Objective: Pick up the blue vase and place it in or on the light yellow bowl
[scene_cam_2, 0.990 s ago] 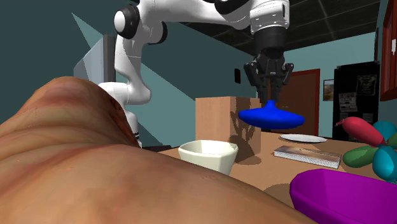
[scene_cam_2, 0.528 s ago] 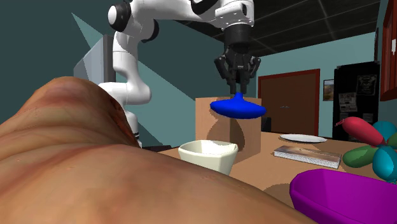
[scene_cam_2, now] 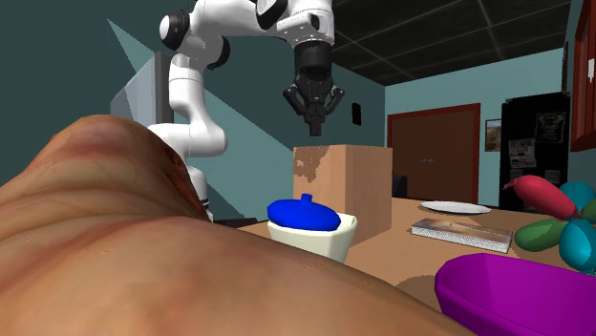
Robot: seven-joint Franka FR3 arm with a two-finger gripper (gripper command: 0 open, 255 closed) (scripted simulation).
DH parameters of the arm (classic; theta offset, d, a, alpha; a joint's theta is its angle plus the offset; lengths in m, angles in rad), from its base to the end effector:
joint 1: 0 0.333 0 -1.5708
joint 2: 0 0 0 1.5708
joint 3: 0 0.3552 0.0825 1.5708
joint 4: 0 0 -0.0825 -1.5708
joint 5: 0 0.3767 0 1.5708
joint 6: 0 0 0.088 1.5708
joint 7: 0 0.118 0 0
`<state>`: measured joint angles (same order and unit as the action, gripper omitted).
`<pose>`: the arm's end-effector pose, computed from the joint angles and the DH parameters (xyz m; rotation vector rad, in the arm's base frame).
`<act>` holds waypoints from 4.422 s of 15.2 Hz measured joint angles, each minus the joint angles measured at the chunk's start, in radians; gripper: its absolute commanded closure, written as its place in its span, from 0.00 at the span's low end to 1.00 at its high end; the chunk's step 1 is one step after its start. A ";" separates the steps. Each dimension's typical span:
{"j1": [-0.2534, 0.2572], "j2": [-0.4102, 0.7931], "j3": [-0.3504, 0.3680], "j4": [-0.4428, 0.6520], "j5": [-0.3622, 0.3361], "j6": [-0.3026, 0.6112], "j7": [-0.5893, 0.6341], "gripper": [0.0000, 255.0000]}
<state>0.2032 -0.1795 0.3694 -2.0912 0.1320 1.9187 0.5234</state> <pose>0.4023 0.2837 0.5254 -3.0921 0.0025 0.0522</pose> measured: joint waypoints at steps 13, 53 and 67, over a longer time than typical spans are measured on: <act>0.003 0.193 0.032 -0.018 -0.109 0.030 0.099 0.00; 0.001 0.135 0.029 0.080 -0.089 -0.124 0.088 1.00; 0.005 0.183 0.035 0.106 -0.106 -0.106 0.105 1.00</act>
<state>0.2083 0.0034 0.4039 -1.9850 0.0260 1.8126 0.6282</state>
